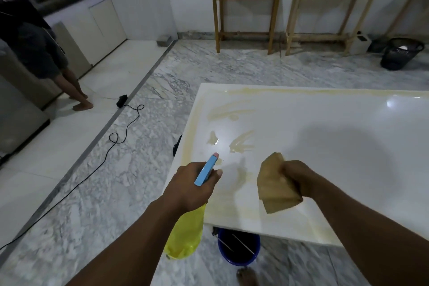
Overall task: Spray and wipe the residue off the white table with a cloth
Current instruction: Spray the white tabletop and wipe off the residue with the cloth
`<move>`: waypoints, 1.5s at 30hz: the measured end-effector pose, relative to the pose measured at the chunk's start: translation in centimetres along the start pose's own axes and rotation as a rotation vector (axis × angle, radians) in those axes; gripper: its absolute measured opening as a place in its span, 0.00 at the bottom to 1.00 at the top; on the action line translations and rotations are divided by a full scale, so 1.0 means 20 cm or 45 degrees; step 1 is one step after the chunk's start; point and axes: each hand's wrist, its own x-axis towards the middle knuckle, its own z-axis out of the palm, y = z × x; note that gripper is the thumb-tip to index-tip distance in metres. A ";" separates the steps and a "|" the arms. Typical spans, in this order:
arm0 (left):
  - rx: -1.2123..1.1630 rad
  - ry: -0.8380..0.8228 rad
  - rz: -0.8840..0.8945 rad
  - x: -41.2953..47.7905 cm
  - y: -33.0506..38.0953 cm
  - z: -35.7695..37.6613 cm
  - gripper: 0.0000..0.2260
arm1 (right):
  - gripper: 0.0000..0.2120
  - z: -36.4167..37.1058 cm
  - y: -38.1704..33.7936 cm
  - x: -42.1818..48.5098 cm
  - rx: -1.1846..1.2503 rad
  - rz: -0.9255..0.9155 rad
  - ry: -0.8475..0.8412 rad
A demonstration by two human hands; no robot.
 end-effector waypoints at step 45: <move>-0.045 0.003 0.062 0.13 -0.19 -0.08 0.23 | 0.30 0.48 0.45 0.38 -1.510 -0.571 0.261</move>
